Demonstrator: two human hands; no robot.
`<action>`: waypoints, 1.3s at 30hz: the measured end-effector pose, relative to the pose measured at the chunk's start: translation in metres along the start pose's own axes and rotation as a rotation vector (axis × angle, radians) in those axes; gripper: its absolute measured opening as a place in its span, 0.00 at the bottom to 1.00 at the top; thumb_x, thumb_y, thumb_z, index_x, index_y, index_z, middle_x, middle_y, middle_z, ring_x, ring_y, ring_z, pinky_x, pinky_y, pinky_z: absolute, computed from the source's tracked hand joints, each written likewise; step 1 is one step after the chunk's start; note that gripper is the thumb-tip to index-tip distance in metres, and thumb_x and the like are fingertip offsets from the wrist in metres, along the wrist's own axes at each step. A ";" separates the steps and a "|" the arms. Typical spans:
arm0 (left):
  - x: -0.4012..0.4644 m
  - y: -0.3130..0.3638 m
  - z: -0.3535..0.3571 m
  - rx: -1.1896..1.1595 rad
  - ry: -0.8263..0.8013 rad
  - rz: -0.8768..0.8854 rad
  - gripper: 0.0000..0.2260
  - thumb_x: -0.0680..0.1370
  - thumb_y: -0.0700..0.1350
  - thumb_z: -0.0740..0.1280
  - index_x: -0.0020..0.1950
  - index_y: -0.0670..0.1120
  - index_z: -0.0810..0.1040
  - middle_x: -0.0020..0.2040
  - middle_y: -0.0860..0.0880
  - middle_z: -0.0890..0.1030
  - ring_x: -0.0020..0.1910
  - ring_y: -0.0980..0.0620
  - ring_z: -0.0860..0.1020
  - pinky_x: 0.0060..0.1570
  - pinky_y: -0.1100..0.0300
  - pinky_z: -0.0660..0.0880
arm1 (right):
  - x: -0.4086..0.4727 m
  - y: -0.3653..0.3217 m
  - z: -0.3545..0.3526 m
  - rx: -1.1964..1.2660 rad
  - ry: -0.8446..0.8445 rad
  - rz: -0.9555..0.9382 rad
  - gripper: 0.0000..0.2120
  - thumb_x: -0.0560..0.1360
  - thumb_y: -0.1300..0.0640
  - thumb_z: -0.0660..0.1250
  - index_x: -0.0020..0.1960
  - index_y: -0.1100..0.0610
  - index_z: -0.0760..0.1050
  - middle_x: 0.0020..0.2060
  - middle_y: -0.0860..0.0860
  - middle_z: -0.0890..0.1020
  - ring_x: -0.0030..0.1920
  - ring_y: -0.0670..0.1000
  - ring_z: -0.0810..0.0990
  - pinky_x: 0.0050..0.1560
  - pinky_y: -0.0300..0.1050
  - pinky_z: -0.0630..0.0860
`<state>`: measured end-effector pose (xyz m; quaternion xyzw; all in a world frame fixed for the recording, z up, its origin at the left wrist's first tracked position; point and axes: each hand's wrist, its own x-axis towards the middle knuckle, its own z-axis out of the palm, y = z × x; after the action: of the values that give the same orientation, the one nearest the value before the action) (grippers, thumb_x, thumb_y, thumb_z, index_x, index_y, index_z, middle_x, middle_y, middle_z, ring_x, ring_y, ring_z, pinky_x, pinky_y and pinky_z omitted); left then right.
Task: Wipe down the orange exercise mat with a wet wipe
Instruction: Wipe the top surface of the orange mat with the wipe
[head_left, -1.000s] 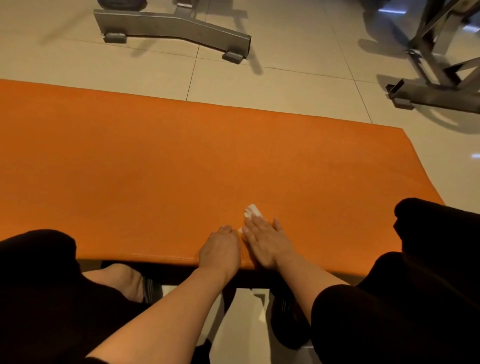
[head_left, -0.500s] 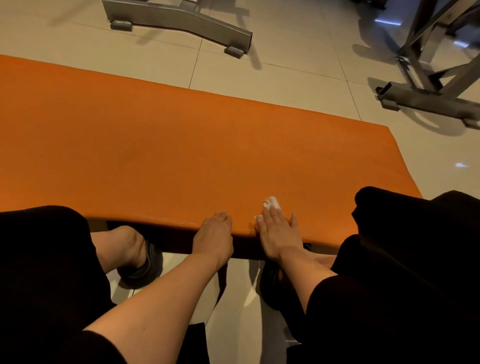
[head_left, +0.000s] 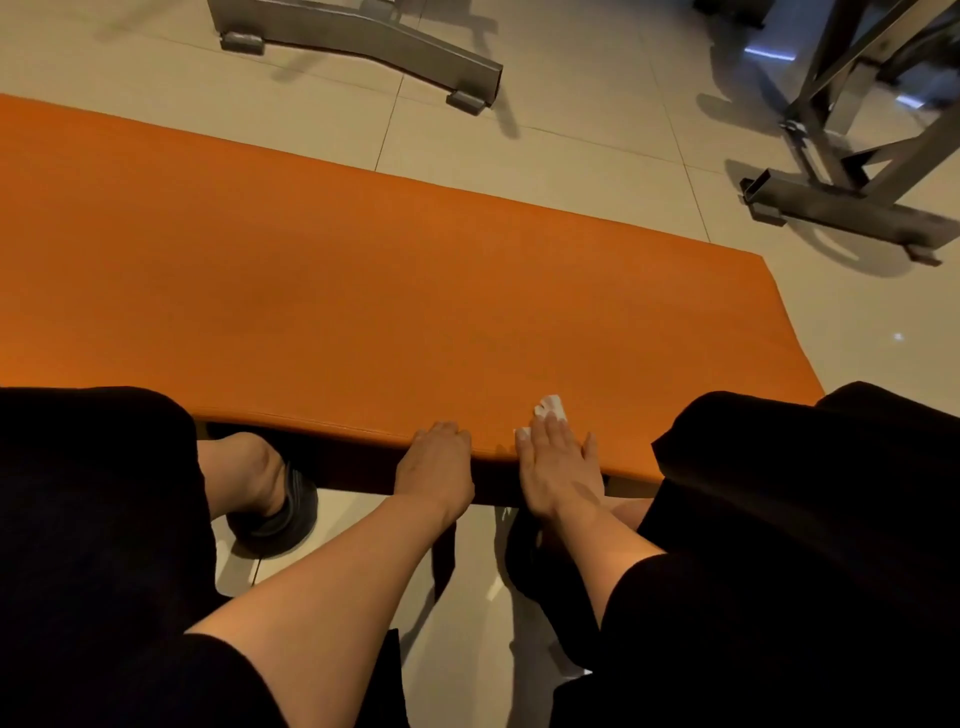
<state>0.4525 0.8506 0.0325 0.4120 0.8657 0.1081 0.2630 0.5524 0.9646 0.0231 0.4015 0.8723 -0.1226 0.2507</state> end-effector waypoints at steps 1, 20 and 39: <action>0.003 0.002 0.002 0.003 0.015 0.001 0.16 0.80 0.41 0.62 0.68 0.42 0.69 0.74 0.44 0.64 0.73 0.46 0.61 0.71 0.54 0.58 | 0.000 0.005 0.000 -0.013 0.028 0.064 0.29 0.83 0.44 0.35 0.80 0.56 0.42 0.79 0.51 0.44 0.78 0.50 0.41 0.75 0.54 0.34; 0.023 0.019 0.030 -0.089 0.071 0.078 0.26 0.80 0.38 0.59 0.77 0.43 0.58 0.78 0.46 0.57 0.78 0.50 0.51 0.76 0.56 0.44 | 0.003 0.001 0.002 0.133 0.007 -0.144 0.27 0.84 0.46 0.40 0.80 0.58 0.45 0.79 0.52 0.45 0.78 0.50 0.42 0.74 0.46 0.36; 0.051 0.002 0.022 -0.022 0.156 0.048 0.21 0.82 0.50 0.59 0.74 0.47 0.65 0.76 0.50 0.63 0.75 0.52 0.60 0.72 0.58 0.54 | 0.042 0.028 -0.011 0.093 0.024 0.013 0.27 0.84 0.45 0.41 0.80 0.56 0.45 0.79 0.51 0.46 0.78 0.48 0.43 0.75 0.50 0.36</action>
<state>0.4393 0.8905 -0.0041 0.4199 0.8722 0.1558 0.1966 0.5470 1.0140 0.0100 0.4198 0.8661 -0.1564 0.2219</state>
